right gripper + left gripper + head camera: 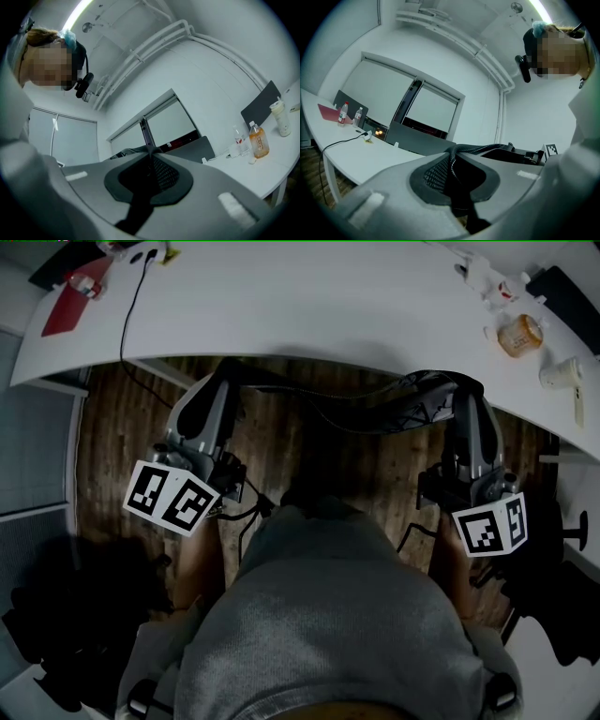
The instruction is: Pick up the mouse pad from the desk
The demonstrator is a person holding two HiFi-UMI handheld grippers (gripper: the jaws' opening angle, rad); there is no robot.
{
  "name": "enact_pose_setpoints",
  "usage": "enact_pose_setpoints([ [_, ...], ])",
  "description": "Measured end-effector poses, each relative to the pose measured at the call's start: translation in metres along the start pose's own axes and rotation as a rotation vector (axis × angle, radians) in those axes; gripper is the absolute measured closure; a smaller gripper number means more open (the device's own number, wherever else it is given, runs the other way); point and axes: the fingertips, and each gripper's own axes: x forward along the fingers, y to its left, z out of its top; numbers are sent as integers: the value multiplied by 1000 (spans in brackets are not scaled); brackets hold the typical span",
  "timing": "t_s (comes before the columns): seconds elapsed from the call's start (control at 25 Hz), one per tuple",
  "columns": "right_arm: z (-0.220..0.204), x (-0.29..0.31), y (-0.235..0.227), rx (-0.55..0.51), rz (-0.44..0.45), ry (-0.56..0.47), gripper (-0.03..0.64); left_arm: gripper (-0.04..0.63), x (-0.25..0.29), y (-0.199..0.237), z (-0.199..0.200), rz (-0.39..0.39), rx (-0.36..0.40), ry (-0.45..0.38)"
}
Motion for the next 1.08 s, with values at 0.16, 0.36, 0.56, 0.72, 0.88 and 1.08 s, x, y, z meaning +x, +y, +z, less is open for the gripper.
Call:
enact_pose_setpoints([
  [0.16,-5,2,11,-37,-21,-9,594,558,-4,8,3,-13,5,8],
  [0.36,-5,2,15,-44,-27,-5,594,558,-4,11,7,-12,9,11],
  [0.56,-8,6,25,-37,-38,-12,594,558,-11,23,9,-19,10,14],
  [0.72,-7,7,26,-30,-43,-23,594,558,-13,25,9,-16,4,24],
  [0.88,-7,7,28,-27,-39,-21,594,558,-16,25,10,-11,6,26],
  [1.08,-8,7,28,-25,-43,-17,594,558,-18,26,10,-6,5,29],
])
